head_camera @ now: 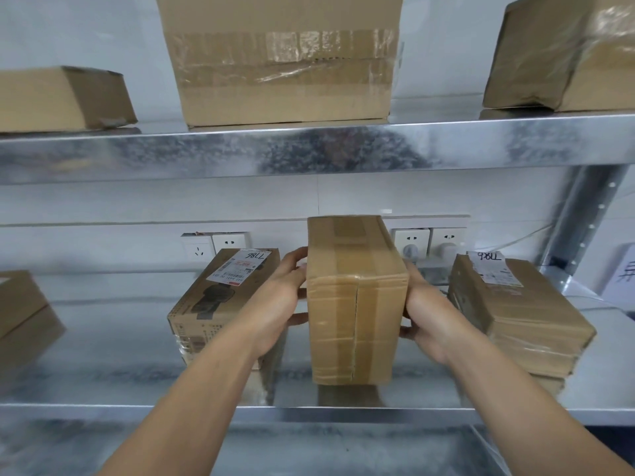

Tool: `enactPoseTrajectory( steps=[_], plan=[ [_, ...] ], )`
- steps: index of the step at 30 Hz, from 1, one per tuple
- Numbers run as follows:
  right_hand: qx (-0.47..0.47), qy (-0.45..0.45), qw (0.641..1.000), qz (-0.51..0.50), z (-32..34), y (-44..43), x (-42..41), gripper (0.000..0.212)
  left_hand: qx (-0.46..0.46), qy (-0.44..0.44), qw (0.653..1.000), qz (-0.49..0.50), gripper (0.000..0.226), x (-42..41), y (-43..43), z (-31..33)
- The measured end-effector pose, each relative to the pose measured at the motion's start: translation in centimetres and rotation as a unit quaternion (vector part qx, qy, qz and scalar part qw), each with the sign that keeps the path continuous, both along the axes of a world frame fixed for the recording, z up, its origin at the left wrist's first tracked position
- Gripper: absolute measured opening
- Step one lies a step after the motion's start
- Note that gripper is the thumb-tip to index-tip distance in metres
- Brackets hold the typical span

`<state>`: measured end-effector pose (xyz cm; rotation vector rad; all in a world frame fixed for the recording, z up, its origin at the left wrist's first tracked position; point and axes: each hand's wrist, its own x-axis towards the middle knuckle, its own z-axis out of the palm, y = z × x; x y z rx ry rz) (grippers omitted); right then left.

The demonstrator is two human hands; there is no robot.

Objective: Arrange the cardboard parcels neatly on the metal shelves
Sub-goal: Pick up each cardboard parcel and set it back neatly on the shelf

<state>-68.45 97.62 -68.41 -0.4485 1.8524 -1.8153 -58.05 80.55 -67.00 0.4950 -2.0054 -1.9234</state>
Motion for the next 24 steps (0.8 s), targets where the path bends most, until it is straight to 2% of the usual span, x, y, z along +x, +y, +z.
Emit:
enactPoseTrajectory(
  steps=[4,6,8,11,17,24],
  plan=[
    [-0.018,-0.002,0.999,0.035,0.5,0.8,-1.2,0.035,0.033,0.027,0.999,-0.015,0.043,0.0,-0.6,0.1],
    [-0.038,-0.01,0.998,0.046,0.5,1.0,-1.4,0.041,0.078,0.052,0.996,-0.002,0.045,-0.1,-0.7,-0.1],
    [-0.063,-0.022,0.997,0.043,0.6,1.1,-1.6,0.042,0.12,0.075,0.99,0.01,0.037,0.0,-0.4,-0.2],
    [-0.099,-0.037,0.994,0.021,0.6,1.0,-1.6,0.029,0.16,0.087,0.983,0.028,0.02,0.0,0.3,-0.4],
    [-0.145,-0.059,0.988,-0.013,-0.3,0.8,-1.3,0.022,0.155,0.057,0.984,0.062,0.042,-0.5,0.6,-0.8],
    [-0.16,-0.061,0.985,-0.03,-1.1,0.2,-0.7,0.024,0.153,0.094,0.98,0.084,0.024,-0.5,1.2,-1.2]
  ],
)
